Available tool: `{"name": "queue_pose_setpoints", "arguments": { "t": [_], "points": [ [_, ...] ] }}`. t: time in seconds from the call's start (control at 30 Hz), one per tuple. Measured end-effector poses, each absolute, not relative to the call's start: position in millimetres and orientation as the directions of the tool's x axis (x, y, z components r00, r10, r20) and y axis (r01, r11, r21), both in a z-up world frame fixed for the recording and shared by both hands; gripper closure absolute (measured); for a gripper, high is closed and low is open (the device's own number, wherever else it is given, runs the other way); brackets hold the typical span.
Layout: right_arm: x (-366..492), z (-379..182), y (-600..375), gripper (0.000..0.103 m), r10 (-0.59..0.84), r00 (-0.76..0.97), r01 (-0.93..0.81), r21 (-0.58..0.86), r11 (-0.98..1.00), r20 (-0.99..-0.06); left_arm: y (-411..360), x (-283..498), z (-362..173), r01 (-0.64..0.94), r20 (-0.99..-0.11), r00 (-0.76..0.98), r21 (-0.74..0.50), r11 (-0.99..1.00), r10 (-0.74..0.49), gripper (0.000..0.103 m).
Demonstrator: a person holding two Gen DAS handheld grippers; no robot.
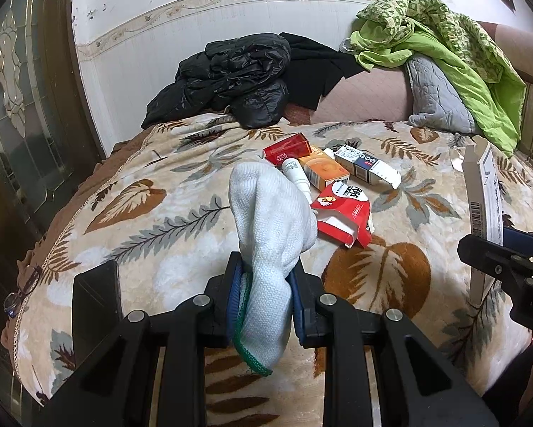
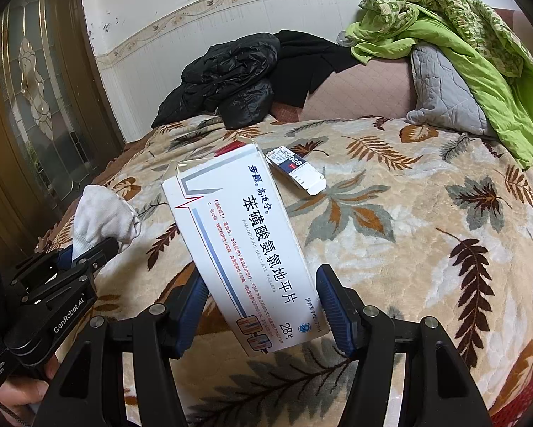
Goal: Collect trash
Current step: 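Lift the white medicine box with the right gripper while the left holds the cloth, then carry the cloth and medicine box to the red wastebasket and open both grippers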
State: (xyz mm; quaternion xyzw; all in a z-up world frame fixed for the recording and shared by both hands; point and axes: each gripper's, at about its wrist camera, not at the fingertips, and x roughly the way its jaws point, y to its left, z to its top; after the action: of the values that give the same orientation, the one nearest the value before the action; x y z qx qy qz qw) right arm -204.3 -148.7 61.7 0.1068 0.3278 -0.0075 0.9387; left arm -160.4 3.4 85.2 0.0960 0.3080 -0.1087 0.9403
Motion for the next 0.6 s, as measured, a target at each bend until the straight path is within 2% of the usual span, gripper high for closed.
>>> {"name": "queue_pose_setpoints", "arguments": {
  "t": [0.6],
  "points": [
    [-204.9, 63.8, -148.6, 0.037, 0.059, 0.787, 0.085, 0.203, 0.975, -0.614, -3.5, -164.8, 84.4, 0.289, -0.601, 0.779, 0.093, 0.953, -0.178, 0.079]
  ]
}}
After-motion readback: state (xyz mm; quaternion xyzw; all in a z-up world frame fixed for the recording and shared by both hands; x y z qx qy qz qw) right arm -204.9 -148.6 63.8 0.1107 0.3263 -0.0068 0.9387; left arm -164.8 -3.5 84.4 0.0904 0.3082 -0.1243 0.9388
